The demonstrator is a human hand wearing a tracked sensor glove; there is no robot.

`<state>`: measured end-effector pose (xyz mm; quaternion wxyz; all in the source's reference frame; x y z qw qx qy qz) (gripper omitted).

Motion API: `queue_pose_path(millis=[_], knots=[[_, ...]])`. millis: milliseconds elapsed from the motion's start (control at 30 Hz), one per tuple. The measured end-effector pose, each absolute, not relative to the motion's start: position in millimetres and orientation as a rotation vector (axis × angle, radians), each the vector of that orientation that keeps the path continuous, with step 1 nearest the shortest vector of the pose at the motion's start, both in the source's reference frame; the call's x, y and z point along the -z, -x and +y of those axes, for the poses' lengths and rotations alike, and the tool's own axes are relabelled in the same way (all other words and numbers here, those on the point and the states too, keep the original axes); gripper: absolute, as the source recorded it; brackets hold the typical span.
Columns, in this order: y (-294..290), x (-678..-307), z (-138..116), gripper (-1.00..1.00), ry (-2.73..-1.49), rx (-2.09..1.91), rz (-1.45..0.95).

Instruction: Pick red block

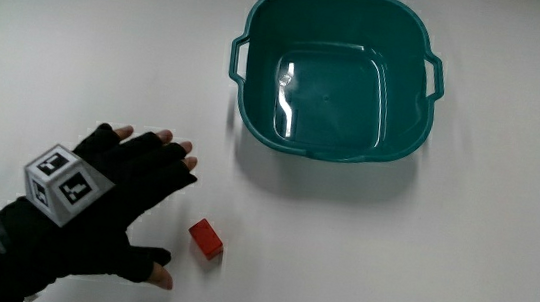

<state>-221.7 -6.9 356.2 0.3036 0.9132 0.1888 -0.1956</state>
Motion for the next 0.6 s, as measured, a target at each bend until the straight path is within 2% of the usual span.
queue_pose_path(millis=[233,267,367,500,600], knots=[[210,-359,8,0.0,-2.375,0.519,0.558],[201,-345,9,0.0,-2.425,0.403,0.516],[199,-360,14,0.0,-2.41,0.467,0.673],[191,-364,20,0.0,-2.335,0.495,0.549],[187,-366,23,0.0,-2.328,0.498,0.586]])
